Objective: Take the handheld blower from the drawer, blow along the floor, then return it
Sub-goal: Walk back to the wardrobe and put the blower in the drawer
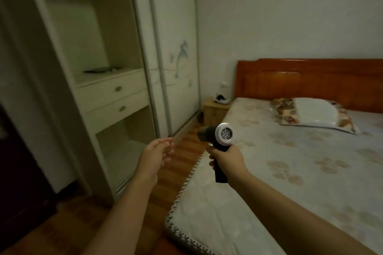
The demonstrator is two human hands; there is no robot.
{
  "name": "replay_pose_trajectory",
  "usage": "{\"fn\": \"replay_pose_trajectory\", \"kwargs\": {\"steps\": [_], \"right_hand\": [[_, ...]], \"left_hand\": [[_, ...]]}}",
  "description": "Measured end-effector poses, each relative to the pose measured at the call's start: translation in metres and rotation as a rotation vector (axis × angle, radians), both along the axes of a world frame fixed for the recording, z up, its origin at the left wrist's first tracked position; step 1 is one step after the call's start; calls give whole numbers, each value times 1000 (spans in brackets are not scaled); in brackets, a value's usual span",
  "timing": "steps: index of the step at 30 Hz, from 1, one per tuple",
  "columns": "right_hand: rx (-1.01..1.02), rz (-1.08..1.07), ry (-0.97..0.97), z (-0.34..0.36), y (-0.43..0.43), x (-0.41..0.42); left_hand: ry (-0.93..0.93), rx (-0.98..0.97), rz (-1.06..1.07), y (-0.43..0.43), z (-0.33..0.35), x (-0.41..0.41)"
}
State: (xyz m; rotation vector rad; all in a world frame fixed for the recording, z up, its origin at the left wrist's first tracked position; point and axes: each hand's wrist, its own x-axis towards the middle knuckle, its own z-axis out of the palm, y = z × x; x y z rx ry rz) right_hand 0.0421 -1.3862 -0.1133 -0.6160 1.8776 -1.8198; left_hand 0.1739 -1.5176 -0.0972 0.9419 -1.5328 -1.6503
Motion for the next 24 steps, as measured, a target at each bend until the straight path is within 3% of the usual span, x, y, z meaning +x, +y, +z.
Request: {"fn": "replay_pose_trajectory", "kwargs": {"steps": [9, 24], "right_hand": [[-25, 288, -27, -4, -154, 60], [-61, 518, -66, 8, -372, 83]], "left_hand": [[-17, 49, 280, -99, -3, 90], [25, 62, 563, -257, 7, 132]]}}
